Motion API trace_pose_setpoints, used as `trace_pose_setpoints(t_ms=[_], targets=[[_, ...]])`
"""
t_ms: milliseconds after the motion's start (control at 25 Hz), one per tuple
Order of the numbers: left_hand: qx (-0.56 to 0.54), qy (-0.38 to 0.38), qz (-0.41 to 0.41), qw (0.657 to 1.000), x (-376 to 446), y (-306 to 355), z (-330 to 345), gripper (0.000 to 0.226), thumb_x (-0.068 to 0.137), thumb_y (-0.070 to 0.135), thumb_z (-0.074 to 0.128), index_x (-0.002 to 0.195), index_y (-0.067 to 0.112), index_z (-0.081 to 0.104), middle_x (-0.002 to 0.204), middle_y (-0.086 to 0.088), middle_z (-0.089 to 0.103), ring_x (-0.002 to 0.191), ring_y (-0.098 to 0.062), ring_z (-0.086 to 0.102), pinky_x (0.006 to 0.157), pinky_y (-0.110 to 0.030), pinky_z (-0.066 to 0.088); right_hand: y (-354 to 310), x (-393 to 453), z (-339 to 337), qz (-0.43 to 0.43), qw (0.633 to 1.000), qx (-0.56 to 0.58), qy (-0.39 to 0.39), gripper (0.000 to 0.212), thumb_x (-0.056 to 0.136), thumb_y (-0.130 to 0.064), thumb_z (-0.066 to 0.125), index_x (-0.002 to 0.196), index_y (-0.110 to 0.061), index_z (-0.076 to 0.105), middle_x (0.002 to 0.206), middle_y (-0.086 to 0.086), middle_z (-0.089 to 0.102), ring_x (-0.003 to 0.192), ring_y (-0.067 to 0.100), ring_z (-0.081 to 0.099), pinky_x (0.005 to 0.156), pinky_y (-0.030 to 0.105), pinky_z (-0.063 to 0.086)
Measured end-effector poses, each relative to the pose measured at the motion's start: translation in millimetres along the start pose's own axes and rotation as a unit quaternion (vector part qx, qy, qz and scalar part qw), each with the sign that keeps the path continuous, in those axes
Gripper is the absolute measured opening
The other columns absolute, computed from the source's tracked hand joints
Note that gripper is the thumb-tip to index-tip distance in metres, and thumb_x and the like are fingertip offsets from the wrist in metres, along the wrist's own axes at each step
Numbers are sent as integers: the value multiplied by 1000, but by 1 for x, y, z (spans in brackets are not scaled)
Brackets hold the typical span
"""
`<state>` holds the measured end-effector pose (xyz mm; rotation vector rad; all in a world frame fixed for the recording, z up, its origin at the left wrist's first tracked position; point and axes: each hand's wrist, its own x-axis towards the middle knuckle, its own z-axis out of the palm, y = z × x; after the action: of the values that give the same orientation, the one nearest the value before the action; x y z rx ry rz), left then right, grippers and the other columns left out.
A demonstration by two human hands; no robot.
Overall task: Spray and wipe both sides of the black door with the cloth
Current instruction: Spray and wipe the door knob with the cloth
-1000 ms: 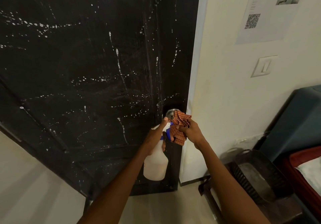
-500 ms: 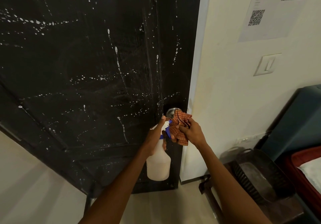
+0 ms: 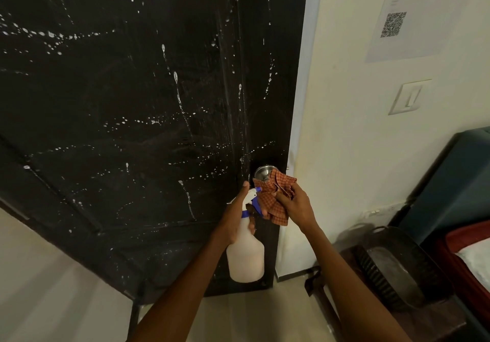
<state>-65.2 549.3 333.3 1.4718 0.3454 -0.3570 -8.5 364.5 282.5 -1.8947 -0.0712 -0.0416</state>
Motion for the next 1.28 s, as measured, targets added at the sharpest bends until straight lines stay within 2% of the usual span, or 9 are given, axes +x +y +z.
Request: trace_pose_setpoints(t_ms=[200, 280, 360, 400, 520, 640, 840, 1000, 1280], targets=[[-8, -4, 13, 1000, 4, -11, -9, 96, 59, 93, 52, 125, 25, 66, 116, -13, 71, 107, -35, 64, 110, -60, 34, 0, -2, 9, 2, 1000, -16, 21, 55, 97, -33, 67, 144, -14, 46, 129, -7, 58, 113, 12, 56, 96, 27, 44], [-11, -10, 13, 1000, 1, -10, -11, 102, 54, 95, 54, 127, 24, 64, 115, -15, 71, 109, -45, 61, 108, -64, 34, 1, -1, 12, 0, 999, -1, 35, 56, 96, -36, 69, 143, -16, 47, 128, -9, 58, 112, 11, 57, 94, 24, 45], [-37, -25, 20, 999, -7, -3, -14, 112, 50, 94, 56, 131, 16, 58, 111, -21, 68, 97, -43, 69, 88, -53, 55, 4, 0, 12, -6, 999, 23, 38, 53, 96, -37, 69, 141, -18, 50, 131, -5, 62, 115, 15, 61, 94, 26, 50], [-59, -34, 23, 997, -8, -2, -16, 112, 53, 91, 54, 133, 12, 55, 107, -23, 66, 76, -29, 74, 67, -38, 62, 7, 0, 11, -9, 999, 29, 35, 51, 96, -36, 69, 140, -18, 51, 131, -3, 63, 116, 18, 63, 96, 30, 52], [-83, -31, 23, 996, -9, -14, -26, 78, 85, 71, 39, 138, 17, 54, 101, -18, 68, 45, -7, 60, 39, -19, 47, 9, -2, 6, -20, 999, 17, 25, 45, 99, -28, 65, 140, -16, 52, 128, -4, 62, 119, 21, 63, 99, 30, 52], [-85, -20, 33, 996, -13, -22, -33, 64, 94, 64, 32, 134, 22, 58, 94, -15, 72, 44, -8, 56, 39, -19, 43, 6, -4, 6, -21, 999, -7, 30, 48, 99, -29, 65, 141, -13, 50, 132, 2, 64, 121, 25, 63, 93, 18, 45], [-65, -7, 42, 997, -23, -21, -34, 70, 86, 67, 35, 129, 20, 62, 93, -16, 73, 43, -8, 52, 38, -20, 41, -6, -3, 15, 1, 999, -27, 24, 62, 94, -35, 72, 144, -12, 44, 134, 3, 61, 116, 19, 60, 95, 28, 45], [-60, -2, 51, 997, -23, -24, -37, 69, 90, 68, 33, 129, 20, 63, 92, -14, 73, 45, -11, 50, 39, -22, 40, 7, -2, -1, -33, 999, 1, 22, 42, 99, -24, 65, 139, -16, 55, 124, -7, 65, 106, 1, 62, 104, 37, 50], [-83, 6, 61, 995, -28, -28, -46, 71, 88, 68, 35, 127, 15, 63, 89, -16, 68, 45, -11, 52, 39, -22, 40, 7, -24, -5, 34, 956, 282, 74, 27, 107, -13, 46, 122, -27, 63, 111, -3, 73, 102, 17, 70, 79, 25, 57]])
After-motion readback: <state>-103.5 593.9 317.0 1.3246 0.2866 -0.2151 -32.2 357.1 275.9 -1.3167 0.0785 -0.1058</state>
